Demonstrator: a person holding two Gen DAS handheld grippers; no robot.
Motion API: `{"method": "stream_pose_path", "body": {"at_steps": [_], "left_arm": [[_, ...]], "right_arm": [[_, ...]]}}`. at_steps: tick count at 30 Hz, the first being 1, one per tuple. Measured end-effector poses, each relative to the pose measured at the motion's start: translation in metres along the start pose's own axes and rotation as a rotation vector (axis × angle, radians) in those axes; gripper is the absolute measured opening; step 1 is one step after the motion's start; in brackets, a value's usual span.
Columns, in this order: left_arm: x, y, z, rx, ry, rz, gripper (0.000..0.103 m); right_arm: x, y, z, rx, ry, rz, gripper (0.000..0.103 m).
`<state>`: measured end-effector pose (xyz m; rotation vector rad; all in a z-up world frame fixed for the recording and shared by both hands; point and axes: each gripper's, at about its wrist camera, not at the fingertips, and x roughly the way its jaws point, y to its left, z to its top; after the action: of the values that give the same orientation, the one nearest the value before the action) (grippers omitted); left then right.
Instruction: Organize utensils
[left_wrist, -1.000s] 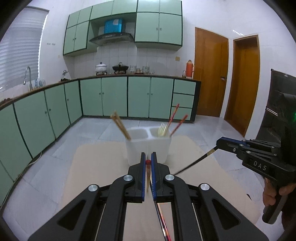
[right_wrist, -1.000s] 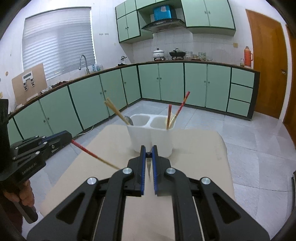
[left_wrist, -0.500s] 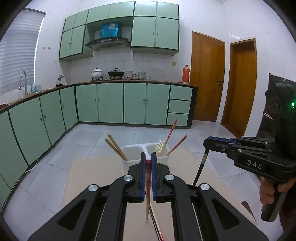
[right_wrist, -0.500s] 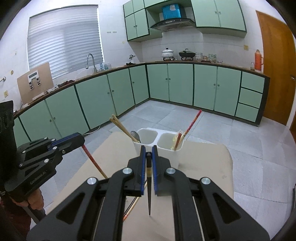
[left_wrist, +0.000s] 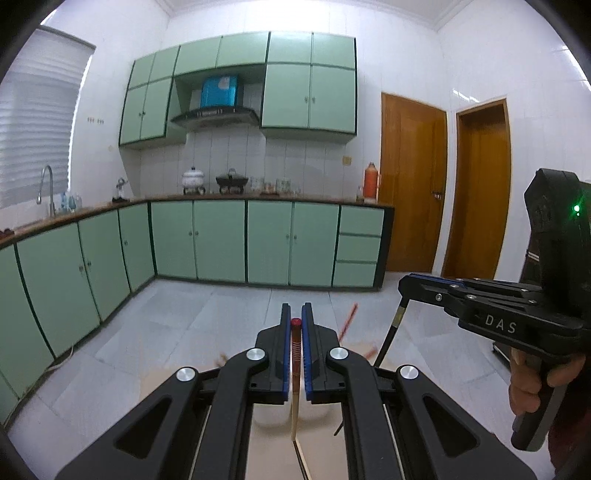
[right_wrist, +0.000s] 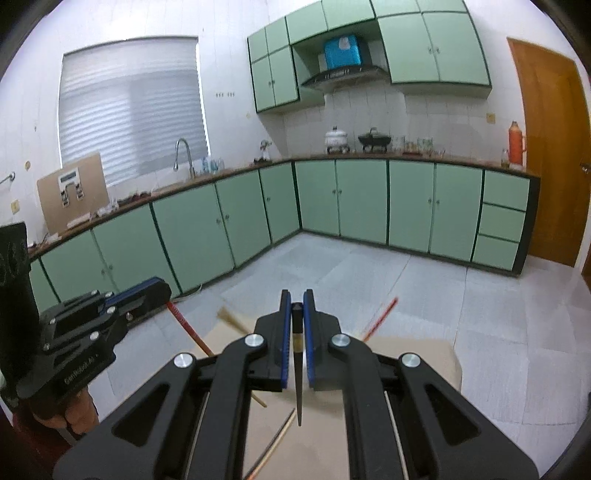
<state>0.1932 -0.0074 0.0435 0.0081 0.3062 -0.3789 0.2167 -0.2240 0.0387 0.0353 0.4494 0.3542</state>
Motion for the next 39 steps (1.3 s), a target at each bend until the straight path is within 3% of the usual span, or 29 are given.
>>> {"method": "stream_pose_path", "body": {"at_steps": [5, 12, 18, 24, 30, 35, 39], "left_arm": [[0.016, 0.005, 0.028, 0.0, -0.054, 0.011, 0.005], [0.054, 0.014, 0.04, -0.006, -0.055, 0.033, 0.005], [0.093, 0.019, 0.025, -0.017, -0.013, 0.04, 0.005], [0.126, 0.03, -0.005, -0.044, 0.096, 0.037, 0.006], [0.12, 0.037, -0.017, -0.069, 0.119, 0.045, 0.011], [0.098, 0.033, -0.01, -0.078, 0.087, 0.051, 0.025], [0.07, 0.026, -0.011, -0.094, 0.071, 0.055, 0.031]], "right_arm": [[0.008, -0.008, 0.034, -0.012, -0.065, -0.02, 0.006], [0.035, -0.024, 0.061, -0.021, -0.091, -0.051, 0.006], [0.074, -0.037, 0.047, 0.005, -0.037, -0.06, 0.006], [0.101, -0.039, 0.018, 0.017, 0.049, -0.062, 0.009], [0.091, -0.038, 0.008, 0.041, 0.042, -0.07, 0.01], [0.062, -0.038, 0.007, 0.073, -0.021, -0.086, 0.027], [0.034, -0.032, -0.005, 0.091, -0.062, -0.101, 0.038]]}}
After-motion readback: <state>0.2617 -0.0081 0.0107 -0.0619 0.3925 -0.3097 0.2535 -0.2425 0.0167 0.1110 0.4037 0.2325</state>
